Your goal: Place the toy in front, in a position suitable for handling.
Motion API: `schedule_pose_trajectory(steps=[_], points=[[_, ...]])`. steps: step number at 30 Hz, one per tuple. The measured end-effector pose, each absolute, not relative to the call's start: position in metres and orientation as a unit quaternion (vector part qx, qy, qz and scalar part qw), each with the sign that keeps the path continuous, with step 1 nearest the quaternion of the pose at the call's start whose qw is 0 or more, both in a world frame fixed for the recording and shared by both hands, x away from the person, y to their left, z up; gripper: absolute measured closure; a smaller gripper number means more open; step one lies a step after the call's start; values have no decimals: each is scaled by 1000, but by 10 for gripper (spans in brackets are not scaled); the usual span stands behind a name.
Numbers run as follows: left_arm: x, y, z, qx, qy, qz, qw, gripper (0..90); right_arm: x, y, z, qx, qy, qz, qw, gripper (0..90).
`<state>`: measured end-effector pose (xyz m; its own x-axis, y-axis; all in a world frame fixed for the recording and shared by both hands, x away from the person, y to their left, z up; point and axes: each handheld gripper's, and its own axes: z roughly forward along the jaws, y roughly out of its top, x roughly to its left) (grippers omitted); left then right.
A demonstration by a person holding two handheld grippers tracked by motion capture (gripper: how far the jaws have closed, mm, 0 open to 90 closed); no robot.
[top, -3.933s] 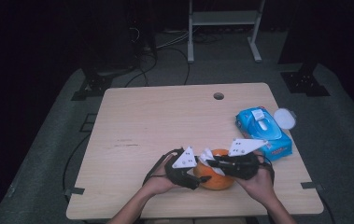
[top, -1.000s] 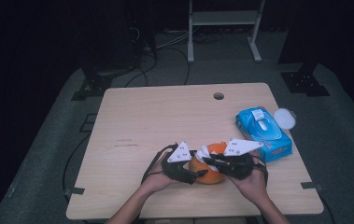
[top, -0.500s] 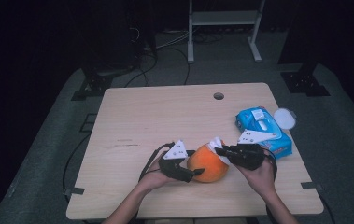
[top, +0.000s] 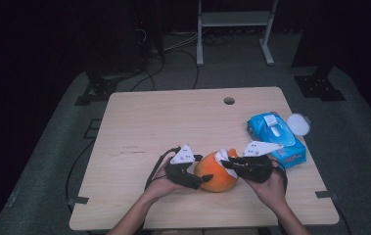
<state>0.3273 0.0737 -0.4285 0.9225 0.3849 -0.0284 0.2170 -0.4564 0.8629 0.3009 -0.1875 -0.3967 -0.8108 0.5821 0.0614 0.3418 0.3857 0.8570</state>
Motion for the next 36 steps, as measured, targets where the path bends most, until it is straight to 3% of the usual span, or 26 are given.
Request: schedule_pose_trajectory(steps=[10,19,28,33,36], points=[[326,70,-424,839,166,55,514,174,288,-173,-400,263,833,472,115,823],[320,65,-433,852,144,75,498,262,279,-153,-396,233,842,458,162,821],[320,69,-435,851,143,75,499,283,293,-188,-391,273,825,465,170,821],[322,70,-436,850,146,72,501,281,302,-209,-397,305,817,466,148,820],[325,69,-430,846,165,51,505,164,302,-208,-399,306,818,468,135,821]])
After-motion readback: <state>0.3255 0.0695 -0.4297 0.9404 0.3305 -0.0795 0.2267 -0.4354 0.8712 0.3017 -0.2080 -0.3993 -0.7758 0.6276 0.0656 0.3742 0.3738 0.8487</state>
